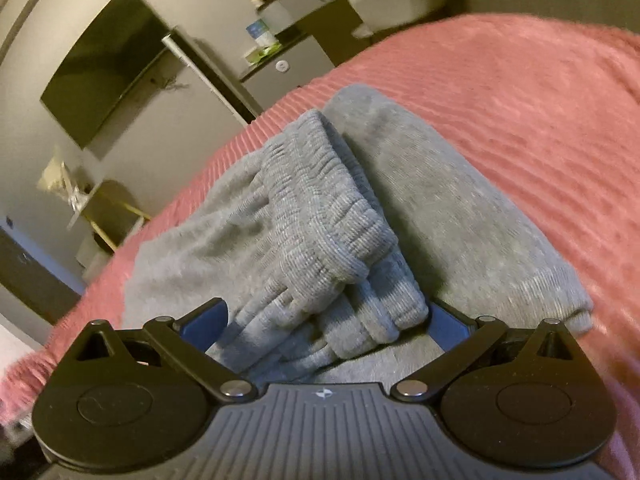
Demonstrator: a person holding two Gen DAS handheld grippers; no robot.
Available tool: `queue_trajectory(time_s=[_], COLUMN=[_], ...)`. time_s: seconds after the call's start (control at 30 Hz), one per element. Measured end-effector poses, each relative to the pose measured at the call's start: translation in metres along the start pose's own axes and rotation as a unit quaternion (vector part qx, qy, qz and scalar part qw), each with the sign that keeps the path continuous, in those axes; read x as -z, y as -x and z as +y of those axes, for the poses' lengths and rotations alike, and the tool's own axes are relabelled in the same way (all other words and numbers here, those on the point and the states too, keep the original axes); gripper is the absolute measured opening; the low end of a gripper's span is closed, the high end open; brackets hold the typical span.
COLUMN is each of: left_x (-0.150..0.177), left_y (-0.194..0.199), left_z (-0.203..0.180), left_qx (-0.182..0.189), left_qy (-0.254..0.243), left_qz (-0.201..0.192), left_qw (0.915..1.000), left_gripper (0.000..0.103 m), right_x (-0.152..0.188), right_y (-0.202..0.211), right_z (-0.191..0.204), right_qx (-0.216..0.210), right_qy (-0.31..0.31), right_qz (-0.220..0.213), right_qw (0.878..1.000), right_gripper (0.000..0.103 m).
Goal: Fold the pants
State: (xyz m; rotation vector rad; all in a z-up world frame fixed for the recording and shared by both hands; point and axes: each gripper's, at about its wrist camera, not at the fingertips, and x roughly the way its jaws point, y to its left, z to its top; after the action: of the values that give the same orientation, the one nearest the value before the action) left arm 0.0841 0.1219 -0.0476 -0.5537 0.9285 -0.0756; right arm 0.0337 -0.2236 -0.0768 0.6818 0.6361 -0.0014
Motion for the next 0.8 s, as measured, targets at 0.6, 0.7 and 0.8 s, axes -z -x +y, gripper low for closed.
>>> queue_trajectory(time_s=[0.6,0.7,0.8], left_x=[0.003,0.003,0.002], left_y=[-0.003,-0.003,-0.004], left_z=[-0.021,-0.022,-0.022], left_qx=[-0.028,-0.031,-0.033], left_qy=[-0.031,-0.034,-0.032], left_qz=[-0.014,-0.015,-0.013], left_qw=[0.9990,0.9988,0.9989], left_gripper=[0.097,0.097,0.097], right_x=[-0.008,-0.009,-0.011], right_y=[-0.005,-0.007,-0.005], right_z=[-0.016,-0.014,-0.011], right_qx=[0.008,0.008,0.009], right_qy=[-0.069,-0.075,-0.060], right_qz=[0.000,0.002,0.002], right_qw=[0.998,0.997,0.998], right_gripper=[0.066,0.073,0.066])
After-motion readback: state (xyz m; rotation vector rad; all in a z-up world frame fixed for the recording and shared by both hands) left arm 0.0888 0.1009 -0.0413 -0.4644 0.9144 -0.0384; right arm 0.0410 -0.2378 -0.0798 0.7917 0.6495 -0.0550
